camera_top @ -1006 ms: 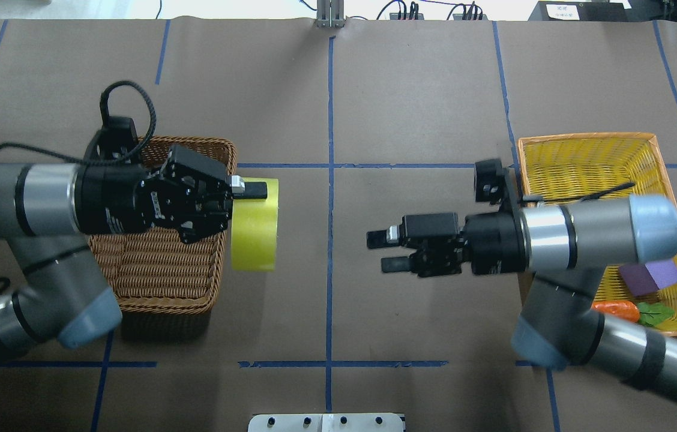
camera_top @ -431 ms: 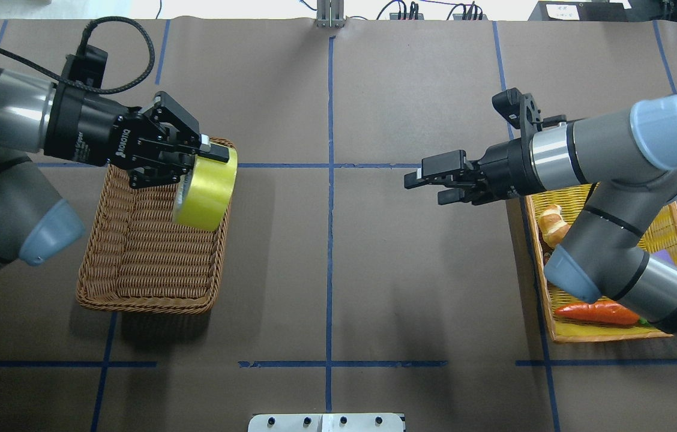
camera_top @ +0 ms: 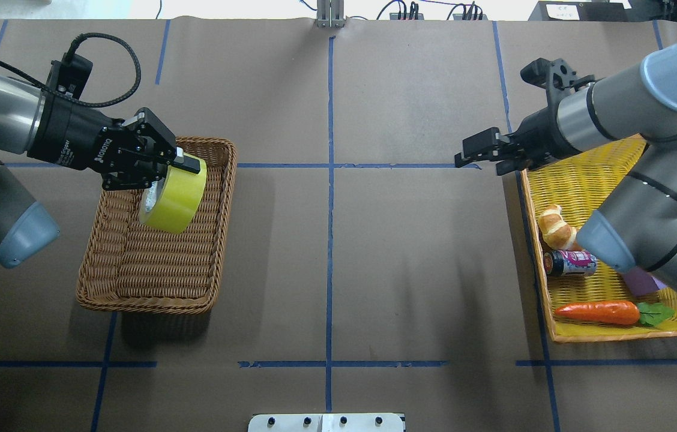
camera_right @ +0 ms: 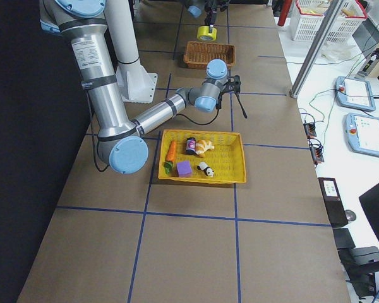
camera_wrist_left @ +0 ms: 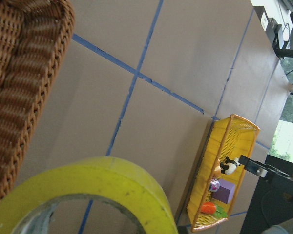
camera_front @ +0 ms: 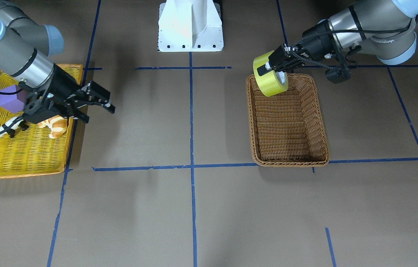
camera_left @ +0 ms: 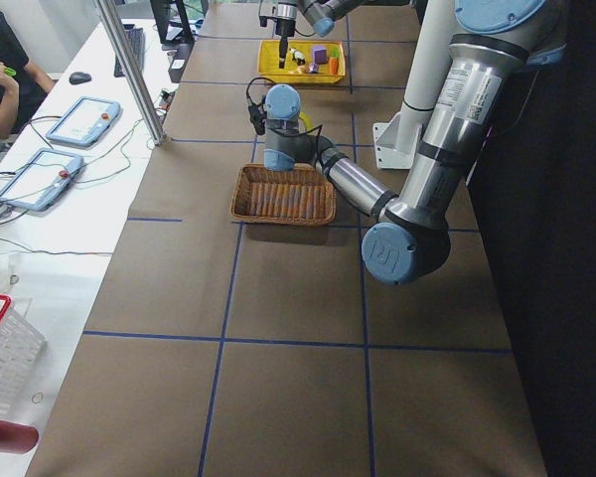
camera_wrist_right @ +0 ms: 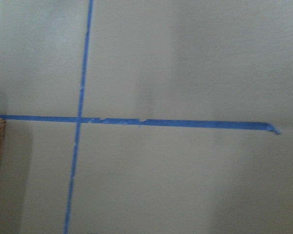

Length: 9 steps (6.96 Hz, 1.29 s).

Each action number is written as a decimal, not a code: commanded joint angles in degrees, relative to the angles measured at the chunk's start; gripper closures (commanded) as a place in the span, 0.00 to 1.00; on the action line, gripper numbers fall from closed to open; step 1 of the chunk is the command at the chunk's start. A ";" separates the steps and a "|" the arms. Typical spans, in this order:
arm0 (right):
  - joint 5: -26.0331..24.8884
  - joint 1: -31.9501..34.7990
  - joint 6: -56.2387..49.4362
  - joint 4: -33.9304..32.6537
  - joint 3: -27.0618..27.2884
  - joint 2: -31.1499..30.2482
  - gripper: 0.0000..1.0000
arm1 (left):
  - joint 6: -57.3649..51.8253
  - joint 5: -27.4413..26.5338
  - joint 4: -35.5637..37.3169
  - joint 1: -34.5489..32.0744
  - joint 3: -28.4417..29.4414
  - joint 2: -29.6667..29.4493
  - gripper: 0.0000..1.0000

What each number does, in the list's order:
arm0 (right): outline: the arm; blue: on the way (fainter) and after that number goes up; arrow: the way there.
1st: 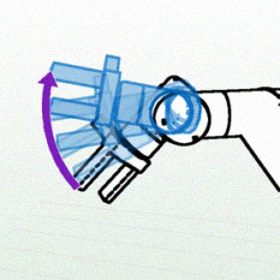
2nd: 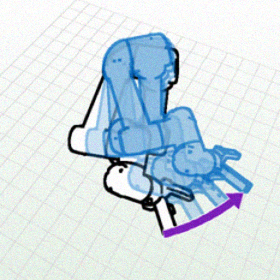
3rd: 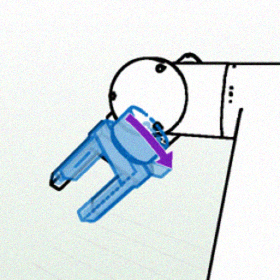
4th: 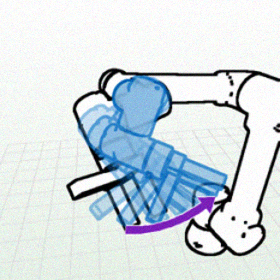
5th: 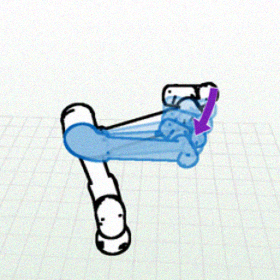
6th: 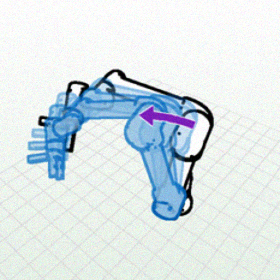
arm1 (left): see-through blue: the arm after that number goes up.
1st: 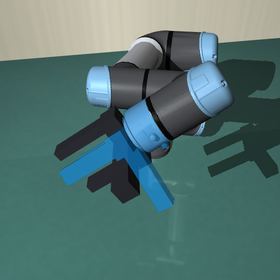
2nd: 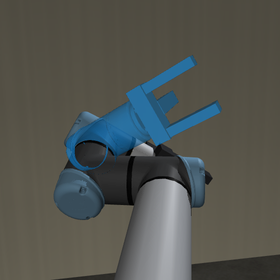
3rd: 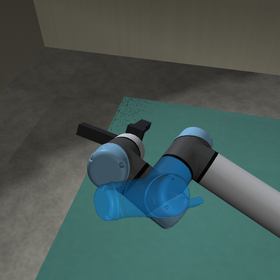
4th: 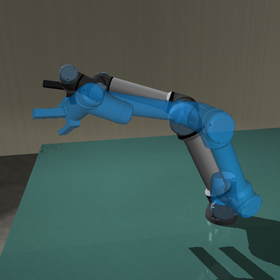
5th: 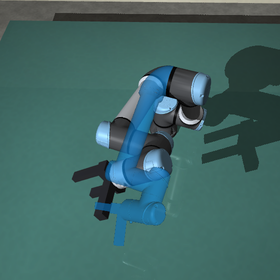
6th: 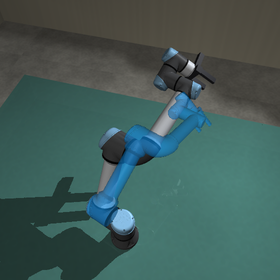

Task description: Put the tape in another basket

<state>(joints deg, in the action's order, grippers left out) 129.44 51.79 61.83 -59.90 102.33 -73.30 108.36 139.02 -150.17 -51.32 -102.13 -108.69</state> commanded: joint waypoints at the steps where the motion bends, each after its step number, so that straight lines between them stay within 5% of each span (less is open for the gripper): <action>1: -0.59 6.36 -18.32 -19.29 2.86 -0.09 0.00 | -11.37 -0.32 8.28 -0.01 -0.17 1.11 1.00; 4: -0.50 18.58 -46.82 -40.58 4.80 -0.01 0.00 | -25.51 -2.07 17.35 0.34 -0.35 3.12 1.00; 6: -0.41 24.56 -59.31 -50.00 5.42 -0.18 0.00 | -32.57 -11.61 23.58 6.28 -0.52 4.28 1.00; 9: -0.15 29.24 -66.66 -53.65 6.30 -2.46 0.00 | -42.14 -20.79 44.87 11.85 -7.08 4.19 1.00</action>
<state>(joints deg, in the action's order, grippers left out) 129.16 79.52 -2.76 -112.60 108.52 -74.98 70.82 121.23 -115.20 -40.93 -105.69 -104.50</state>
